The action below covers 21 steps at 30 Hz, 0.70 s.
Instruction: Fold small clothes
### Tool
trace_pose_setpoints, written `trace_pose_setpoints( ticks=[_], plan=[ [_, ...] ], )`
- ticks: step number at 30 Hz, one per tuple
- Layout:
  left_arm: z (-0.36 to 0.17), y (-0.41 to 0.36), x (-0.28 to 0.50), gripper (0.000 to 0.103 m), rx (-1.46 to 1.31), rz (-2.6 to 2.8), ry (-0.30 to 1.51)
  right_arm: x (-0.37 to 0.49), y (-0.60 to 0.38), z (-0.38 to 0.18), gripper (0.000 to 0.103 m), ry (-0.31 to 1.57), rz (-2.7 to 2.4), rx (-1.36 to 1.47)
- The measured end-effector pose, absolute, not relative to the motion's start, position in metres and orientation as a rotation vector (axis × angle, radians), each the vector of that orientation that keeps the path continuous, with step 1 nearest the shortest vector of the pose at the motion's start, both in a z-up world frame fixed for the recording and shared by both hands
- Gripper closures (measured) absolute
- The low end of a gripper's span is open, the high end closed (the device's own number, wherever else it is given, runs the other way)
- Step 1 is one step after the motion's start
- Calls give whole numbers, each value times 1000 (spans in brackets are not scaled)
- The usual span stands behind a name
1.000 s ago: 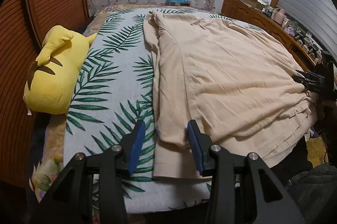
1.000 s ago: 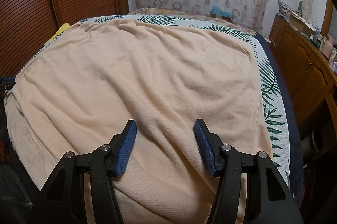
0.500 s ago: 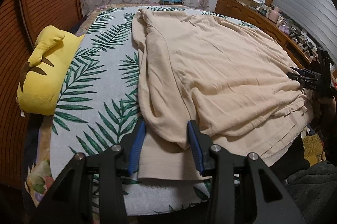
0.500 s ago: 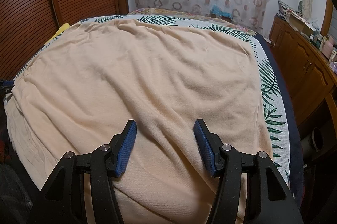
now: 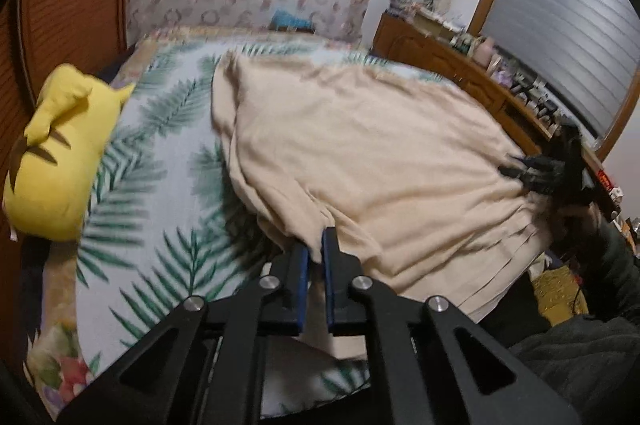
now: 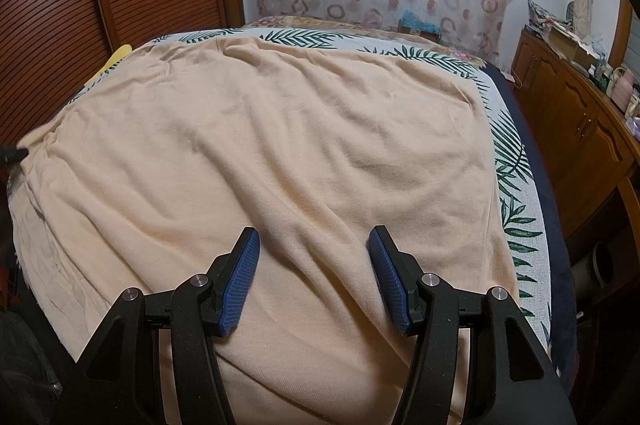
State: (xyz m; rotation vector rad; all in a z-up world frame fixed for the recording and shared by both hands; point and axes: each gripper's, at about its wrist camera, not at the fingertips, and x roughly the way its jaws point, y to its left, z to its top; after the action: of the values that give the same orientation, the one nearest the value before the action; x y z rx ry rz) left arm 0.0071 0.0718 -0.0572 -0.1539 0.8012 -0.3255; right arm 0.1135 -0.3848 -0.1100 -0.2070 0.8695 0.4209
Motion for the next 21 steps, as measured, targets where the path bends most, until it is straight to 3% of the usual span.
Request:
trace_pose_setpoints(
  ticks=[11, 21],
  plan=[
    [2, 29, 35, 100, -78, -420, 661, 115, -384, -109, 45, 878, 416, -211],
    [43, -50, 75, 101, 6, -577, 598, 95, -418, -70, 45, 834, 364, -126]
  ],
)
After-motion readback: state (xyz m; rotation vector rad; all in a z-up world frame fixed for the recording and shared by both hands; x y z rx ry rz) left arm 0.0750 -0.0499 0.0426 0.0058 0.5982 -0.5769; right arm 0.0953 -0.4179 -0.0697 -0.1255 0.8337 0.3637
